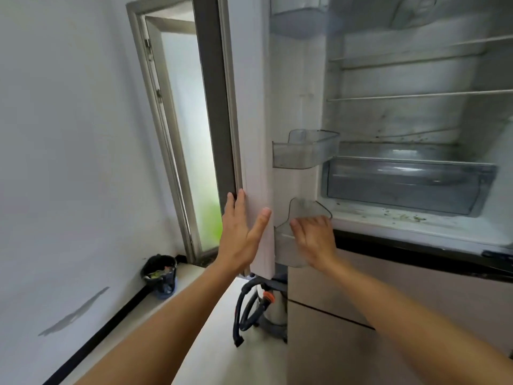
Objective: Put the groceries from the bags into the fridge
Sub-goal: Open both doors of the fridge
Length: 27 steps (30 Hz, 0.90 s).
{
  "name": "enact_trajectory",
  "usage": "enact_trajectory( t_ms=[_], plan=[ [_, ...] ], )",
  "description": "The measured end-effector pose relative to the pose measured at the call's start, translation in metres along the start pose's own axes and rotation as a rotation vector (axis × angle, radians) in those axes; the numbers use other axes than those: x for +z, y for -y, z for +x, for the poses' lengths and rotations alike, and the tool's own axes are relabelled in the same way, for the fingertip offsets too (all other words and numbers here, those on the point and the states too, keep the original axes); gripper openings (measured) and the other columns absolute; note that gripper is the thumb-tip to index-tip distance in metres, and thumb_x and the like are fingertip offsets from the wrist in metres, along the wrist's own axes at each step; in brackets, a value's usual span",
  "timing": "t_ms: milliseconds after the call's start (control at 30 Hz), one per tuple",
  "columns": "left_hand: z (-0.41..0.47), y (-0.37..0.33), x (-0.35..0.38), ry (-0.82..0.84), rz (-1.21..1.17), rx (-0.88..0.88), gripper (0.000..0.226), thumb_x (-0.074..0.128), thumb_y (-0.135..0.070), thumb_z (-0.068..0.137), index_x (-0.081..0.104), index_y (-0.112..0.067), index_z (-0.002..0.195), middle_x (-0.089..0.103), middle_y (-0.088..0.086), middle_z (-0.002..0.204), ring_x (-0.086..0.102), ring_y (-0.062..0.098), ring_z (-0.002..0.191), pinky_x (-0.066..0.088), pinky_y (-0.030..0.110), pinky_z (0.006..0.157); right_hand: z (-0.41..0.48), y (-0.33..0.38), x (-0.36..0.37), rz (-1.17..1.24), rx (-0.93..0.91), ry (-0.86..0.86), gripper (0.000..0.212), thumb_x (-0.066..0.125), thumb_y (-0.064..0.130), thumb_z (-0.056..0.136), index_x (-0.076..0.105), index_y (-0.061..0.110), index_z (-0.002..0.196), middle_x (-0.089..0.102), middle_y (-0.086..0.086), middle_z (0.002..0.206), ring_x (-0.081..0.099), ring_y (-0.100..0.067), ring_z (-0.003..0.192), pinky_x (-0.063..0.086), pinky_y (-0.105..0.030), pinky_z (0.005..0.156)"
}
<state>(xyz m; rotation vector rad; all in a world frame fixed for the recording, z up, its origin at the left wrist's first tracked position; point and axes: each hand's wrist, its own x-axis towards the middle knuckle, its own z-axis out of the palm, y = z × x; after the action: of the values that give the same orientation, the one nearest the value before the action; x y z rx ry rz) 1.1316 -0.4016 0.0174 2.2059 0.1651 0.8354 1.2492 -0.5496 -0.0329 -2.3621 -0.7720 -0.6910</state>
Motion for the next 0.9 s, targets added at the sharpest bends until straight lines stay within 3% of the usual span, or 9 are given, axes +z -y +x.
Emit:
enact_trajectory(
  t_ms=[167,233,333,433,500,633,900],
  plan=[
    [0.029,0.035,-0.016,-0.037,0.049,0.003,0.073,0.031,-0.055,0.094,0.004,-0.021,0.153,0.007,0.001,0.161,0.008,0.016,0.147,0.013,0.042,0.12,0.005,-0.02,-0.001,-0.039,-0.285,0.201,0.064,0.015,0.058,0.096,0.059,0.021,0.124,0.061,0.0,0.123,0.05,-0.018,0.118,0.025,-0.036,0.107],
    [0.038,0.045,-0.022,-0.037,0.045,0.009,0.071,0.029,-0.051,0.095,0.006,-0.017,0.152,0.01,0.002,0.16,0.011,0.016,0.146,0.012,0.034,0.119,0.009,-0.027,0.007,-0.153,-0.37,0.183,0.063,0.014,0.058,0.097,0.058,0.021,0.121,0.061,0.0,0.118,0.052,-0.019,0.113,0.03,-0.036,0.104],
    [0.049,0.056,-0.024,-0.05,0.007,-0.034,0.063,0.03,-0.041,0.1,0.006,-0.017,0.153,0.012,0.001,0.16,0.016,0.014,0.144,0.013,0.023,0.112,0.016,-0.018,0.026,-0.229,-0.412,0.077,0.053,0.02,0.052,0.1,0.061,0.02,0.11,0.063,0.001,0.104,0.058,-0.019,0.096,0.038,-0.036,0.087],
    [0.066,0.069,-0.024,-0.083,-0.049,-0.118,0.056,0.025,-0.037,0.103,0.008,-0.019,0.153,0.014,0.001,0.159,0.017,0.016,0.145,0.013,0.029,0.117,0.025,0.0,0.048,-0.216,-0.451,-0.036,0.046,0.029,0.049,0.1,0.064,0.019,0.104,0.065,0.0,0.094,0.058,-0.02,0.083,0.04,-0.035,0.074],
    [0.079,0.082,-0.026,-0.085,-0.058,-0.175,0.055,0.021,-0.04,0.103,0.009,-0.021,0.153,0.015,0.0,0.159,0.018,0.017,0.145,0.016,0.038,0.119,0.032,0.008,0.06,-0.195,-0.473,-0.062,0.04,0.037,0.046,0.097,0.065,0.018,0.104,0.066,0.0,0.093,0.059,-0.02,0.081,0.041,-0.035,0.071],
    [0.087,0.102,-0.028,-0.092,-0.06,-0.161,0.07,0.02,-0.067,0.091,0.014,-0.032,0.151,0.027,0.0,0.156,0.033,0.023,0.139,0.034,0.05,0.11,0.036,0.003,0.074,-0.136,-0.526,-0.134,0.037,0.042,0.044,0.098,0.065,0.017,0.109,0.066,0.0,0.095,0.057,-0.019,0.083,0.038,-0.036,0.072],
    [0.083,0.098,-0.03,-0.103,-0.081,-0.192,0.069,0.023,-0.065,0.09,0.02,-0.032,0.15,0.039,0.005,0.15,0.042,0.025,0.133,0.039,0.052,0.106,0.034,0.002,0.075,-0.086,-0.527,-0.13,0.033,0.05,0.039,0.095,0.063,0.015,0.113,0.065,-0.003,0.098,0.057,-0.022,0.086,0.041,-0.038,0.072]
  ],
)
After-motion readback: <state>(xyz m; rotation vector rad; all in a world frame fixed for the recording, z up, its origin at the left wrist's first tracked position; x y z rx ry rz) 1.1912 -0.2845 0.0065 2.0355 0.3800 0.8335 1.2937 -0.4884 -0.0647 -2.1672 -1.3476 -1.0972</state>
